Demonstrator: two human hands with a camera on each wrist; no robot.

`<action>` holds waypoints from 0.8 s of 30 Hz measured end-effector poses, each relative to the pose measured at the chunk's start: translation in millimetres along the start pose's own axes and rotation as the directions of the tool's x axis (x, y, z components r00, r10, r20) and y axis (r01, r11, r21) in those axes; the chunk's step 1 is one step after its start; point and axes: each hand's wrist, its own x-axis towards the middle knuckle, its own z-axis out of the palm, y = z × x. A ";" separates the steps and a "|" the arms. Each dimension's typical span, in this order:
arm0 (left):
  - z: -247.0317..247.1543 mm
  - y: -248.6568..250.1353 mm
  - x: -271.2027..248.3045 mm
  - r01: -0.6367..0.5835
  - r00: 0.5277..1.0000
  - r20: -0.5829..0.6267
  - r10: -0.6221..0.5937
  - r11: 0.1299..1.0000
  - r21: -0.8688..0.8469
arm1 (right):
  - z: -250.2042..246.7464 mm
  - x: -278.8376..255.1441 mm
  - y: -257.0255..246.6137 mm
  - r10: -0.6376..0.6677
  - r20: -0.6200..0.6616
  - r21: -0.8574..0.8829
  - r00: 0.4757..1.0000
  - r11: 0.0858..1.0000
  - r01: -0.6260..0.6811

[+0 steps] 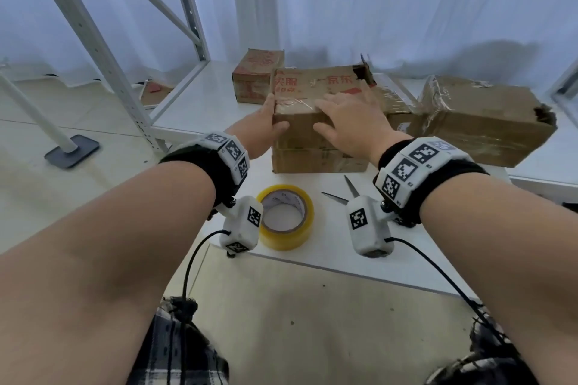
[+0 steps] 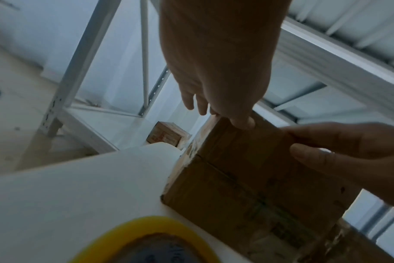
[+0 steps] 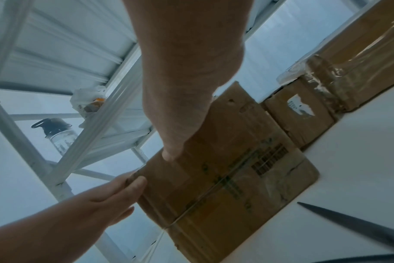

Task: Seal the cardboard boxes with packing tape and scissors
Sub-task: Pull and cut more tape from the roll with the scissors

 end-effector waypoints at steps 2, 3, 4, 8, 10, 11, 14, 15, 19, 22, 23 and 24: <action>-2.2 4.5 -1.7 -0.024 0.999 -0.040 0.019 0.992 -0.120 | -5.1 -5.5 9.0 0.065 -0.189 0.064 0.980 0.996 -0.054; -3.4 6.0 -2.1 -0.020 0.997 -0.080 0.006 0.985 -0.174 | -7.2 -8.1 14.0 0.121 -0.242 0.089 0.963 0.991 -0.103; -5.0 7.9 -2.3 -0.007 0.991 -0.130 -0.020 0.978 -0.209 | -10.3 -10.5 18.5 0.193 -0.270 0.122 0.943 0.979 -0.166; -13.1 17.9 1.4 0.251 0.929 -0.163 -0.332 0.889 -0.382 | -13.1 -18.2 36.7 0.530 -0.146 0.466 0.835 0.782 -0.414; -15.6 24.0 -2.8 0.380 0.902 0.024 -0.431 0.769 -0.514 | -11.2 -20.9 37.9 0.593 0.064 0.716 0.803 0.534 -0.451; -15.2 26.4 -3.5 0.399 0.897 0.076 -0.436 0.721 -0.567 | -10.9 -21.4 37.0 0.589 0.138 0.781 0.796 0.429 -0.453; -16.3 29.5 2.6 0.315 0.910 -0.016 -0.415 0.716 -0.623 | -14.5 -19.5 32.4 0.575 0.139 0.845 0.806 0.356 -0.400; -18.9 29.7 5.5 0.287 0.904 -0.057 -0.423 0.702 -0.651 | -18.4 -18.0 31.2 0.576 0.119 0.863 0.809 0.343 -0.371; -28.8 26.3 9.7 0.224 0.859 -0.157 -0.487 0.635 -0.740 | -30.5 -16.2 27.9 0.556 0.111 0.888 0.824 0.317 -0.334; -28.9 22.4 10.8 0.211 0.850 -0.187 -0.492 0.644 -0.736 | -28.2 -17.4 20.8 0.535 0.070 0.865 0.842 0.389 -0.318; -27.8 19.6 12.6 0.218 0.850 -0.194 -0.490 0.663 -0.717 | -24.9 -17.8 17.1 0.520 0.056 0.849 0.853 0.425 -0.315; -25.2 15.1 16.0 0.235 0.848 -0.194 -0.492 0.680 -0.695 | -20.1 -18.9 13.7 0.495 0.059 0.832 0.867 0.456 -0.317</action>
